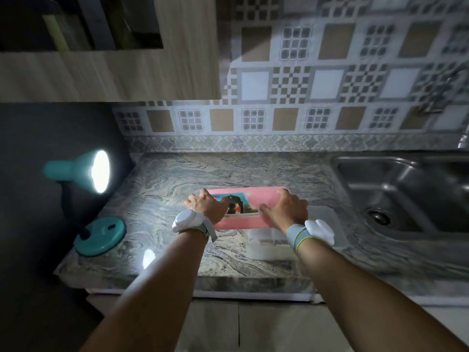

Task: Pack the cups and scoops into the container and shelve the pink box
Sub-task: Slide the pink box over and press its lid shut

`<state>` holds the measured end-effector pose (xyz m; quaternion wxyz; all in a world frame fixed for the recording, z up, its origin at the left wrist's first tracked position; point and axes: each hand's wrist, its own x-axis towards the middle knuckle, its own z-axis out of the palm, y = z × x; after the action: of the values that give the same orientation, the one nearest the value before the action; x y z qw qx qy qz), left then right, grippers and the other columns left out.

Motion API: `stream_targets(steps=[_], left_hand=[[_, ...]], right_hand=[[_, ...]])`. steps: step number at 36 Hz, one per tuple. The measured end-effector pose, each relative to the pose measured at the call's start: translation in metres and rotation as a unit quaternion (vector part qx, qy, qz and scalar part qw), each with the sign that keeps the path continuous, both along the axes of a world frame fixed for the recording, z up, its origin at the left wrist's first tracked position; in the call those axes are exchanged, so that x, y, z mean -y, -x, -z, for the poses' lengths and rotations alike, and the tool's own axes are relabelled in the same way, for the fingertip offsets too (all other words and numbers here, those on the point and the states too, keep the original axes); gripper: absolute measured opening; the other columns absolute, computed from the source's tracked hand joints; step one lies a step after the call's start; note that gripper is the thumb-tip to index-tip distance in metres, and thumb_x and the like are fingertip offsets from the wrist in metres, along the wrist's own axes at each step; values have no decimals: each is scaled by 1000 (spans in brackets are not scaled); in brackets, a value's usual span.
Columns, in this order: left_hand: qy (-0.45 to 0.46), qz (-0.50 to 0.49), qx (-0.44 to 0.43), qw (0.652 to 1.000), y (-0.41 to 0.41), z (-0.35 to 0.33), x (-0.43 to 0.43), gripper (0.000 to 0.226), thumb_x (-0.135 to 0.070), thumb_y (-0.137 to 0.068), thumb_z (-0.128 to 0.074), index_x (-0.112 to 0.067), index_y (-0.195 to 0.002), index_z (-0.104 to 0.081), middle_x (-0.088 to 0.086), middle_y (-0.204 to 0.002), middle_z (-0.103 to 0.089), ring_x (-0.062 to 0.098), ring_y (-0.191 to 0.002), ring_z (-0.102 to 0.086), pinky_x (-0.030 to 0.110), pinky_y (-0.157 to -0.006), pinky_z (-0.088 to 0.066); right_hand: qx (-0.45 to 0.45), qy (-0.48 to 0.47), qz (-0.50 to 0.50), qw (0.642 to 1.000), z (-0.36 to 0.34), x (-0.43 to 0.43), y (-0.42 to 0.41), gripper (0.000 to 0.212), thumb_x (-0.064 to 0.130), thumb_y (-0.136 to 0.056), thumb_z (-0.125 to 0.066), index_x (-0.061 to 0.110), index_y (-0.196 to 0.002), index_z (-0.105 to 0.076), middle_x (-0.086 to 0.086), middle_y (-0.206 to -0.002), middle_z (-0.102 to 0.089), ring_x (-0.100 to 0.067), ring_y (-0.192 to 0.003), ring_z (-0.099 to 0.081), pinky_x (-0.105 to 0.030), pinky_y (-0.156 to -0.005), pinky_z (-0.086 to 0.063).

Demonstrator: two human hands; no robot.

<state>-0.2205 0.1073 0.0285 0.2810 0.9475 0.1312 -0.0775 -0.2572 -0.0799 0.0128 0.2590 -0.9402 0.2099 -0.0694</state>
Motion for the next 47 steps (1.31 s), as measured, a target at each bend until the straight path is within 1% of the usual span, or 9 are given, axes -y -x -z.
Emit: stream_targets(steps=[3,6,9,12,16,20,32,35,47], left_hand=[[2,13,-16,1000,5,7,20,125,-93,-40,-34,-12,-135,-38,19,-137,-47,40,-127,-43,53,-104,-37],[-2,41,-19,999,19,5,46,121,-82,-36,-24,-8,-132,-40,21,-137,-49,40,-128,-43,49,-107,-35],[-2,58,-15,998,32,1,63,111,-78,-44,-29,-10,-131,-41,19,-135,-49,38,-127,-42,48,-107,-34],[-15,74,-15,997,37,5,74,87,-69,-66,-40,-9,-130,-42,21,-131,-46,39,-124,-40,48,-106,-34],[-23,84,-27,996,40,10,89,87,-64,-68,-35,-8,-135,-39,25,-135,-40,43,-128,-36,53,-108,-31],[-27,101,-30,994,39,13,100,70,-57,-85,-45,-8,-134,-39,23,-134,-40,40,-126,-38,49,-106,-34],[-51,99,-12,994,36,16,106,57,-50,-89,-47,-8,-128,-45,22,-129,-44,39,-123,-40,45,-103,-34],[-48,101,-15,994,36,16,103,51,-46,-90,-47,-10,-127,-46,20,-127,-44,38,-122,-40,45,-102,-35],[-48,111,-6,993,38,19,99,45,-40,-92,-42,-12,-126,-44,18,-131,-41,38,-125,-37,45,-104,-34]], right_hand=[[-16,3,14,1000,4,22,12,70,58,-70,-66,25,-130,-53,-11,-125,-62,-37,-117,-51,-38,-92,-45],[-26,4,32,999,8,47,26,68,58,-68,-68,25,-126,-55,-10,-123,-63,-37,-116,-51,-37,-91,-45],[-26,10,45,999,14,64,35,68,58,-66,-68,25,-123,-56,-9,-121,-64,-36,-115,-53,-36,-91,-45],[-29,11,56,998,19,78,41,69,59,-62,-67,26,-122,-57,-7,-120,-65,-35,-114,-55,-36,-91,-47],[-35,20,53,998,25,96,43,68,60,-60,-64,24,-117,-60,-6,-115,-68,-33,-110,-58,-36,-86,-45],[-38,32,55,997,28,109,42,64,60,-61,-66,23,-113,-62,-7,-113,-68,-34,-109,-57,-36,-83,-43],[-55,8,34,998,35,120,39,70,67,-58,-63,25,-115,-63,-5,-115,-67,-32,-113,-55,-37,-87,-43],[-66,3,34,997,34,119,41,65,63,-64,-68,25,-116,-62,-6,-118,-64,-33,-115,-51,-34,-82,-43],[-56,-16,29,998,36,115,48,50,58,-70,-68,32,-112,-60,-4,-122,-59,-31,-118,-48,-36,-94,-49]])
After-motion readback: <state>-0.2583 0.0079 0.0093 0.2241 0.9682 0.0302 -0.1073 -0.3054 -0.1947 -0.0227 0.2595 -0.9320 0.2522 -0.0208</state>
